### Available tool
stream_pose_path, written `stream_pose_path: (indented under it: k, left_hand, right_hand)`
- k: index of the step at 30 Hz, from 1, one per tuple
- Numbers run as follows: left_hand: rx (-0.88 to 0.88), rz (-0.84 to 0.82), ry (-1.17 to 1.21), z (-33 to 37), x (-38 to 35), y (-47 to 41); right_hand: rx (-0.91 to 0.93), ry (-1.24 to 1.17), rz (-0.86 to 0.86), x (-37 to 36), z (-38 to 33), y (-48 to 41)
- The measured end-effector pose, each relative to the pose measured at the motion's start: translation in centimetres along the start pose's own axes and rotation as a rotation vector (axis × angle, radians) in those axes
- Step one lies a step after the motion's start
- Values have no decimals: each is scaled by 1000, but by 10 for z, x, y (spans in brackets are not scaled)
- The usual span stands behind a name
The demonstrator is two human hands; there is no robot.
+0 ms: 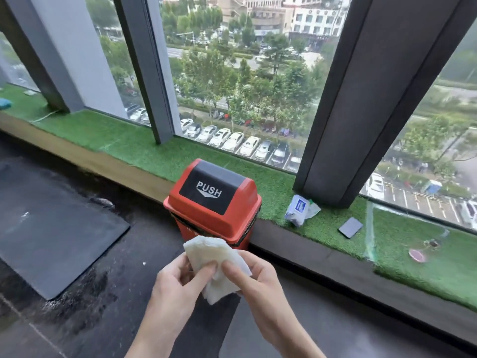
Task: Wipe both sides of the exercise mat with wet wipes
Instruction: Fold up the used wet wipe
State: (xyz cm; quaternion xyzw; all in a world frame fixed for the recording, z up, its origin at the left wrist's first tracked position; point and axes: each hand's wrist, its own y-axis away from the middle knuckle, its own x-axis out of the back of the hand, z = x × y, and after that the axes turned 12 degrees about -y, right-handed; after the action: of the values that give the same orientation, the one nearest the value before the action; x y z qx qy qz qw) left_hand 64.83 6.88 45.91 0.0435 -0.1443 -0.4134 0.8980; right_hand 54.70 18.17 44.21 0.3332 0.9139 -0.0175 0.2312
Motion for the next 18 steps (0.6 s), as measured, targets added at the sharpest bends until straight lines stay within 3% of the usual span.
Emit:
stream_pose_path:
  k: [9, 18]
  left_hand:
    - [15, -209, 41, -17, 50, -112]
    - [73, -337, 20, -44, 159, -229]
  right_hand:
    - [7, -11, 193, -33, 28, -94]
    - [-58, -11, 361, -126, 67, -210]
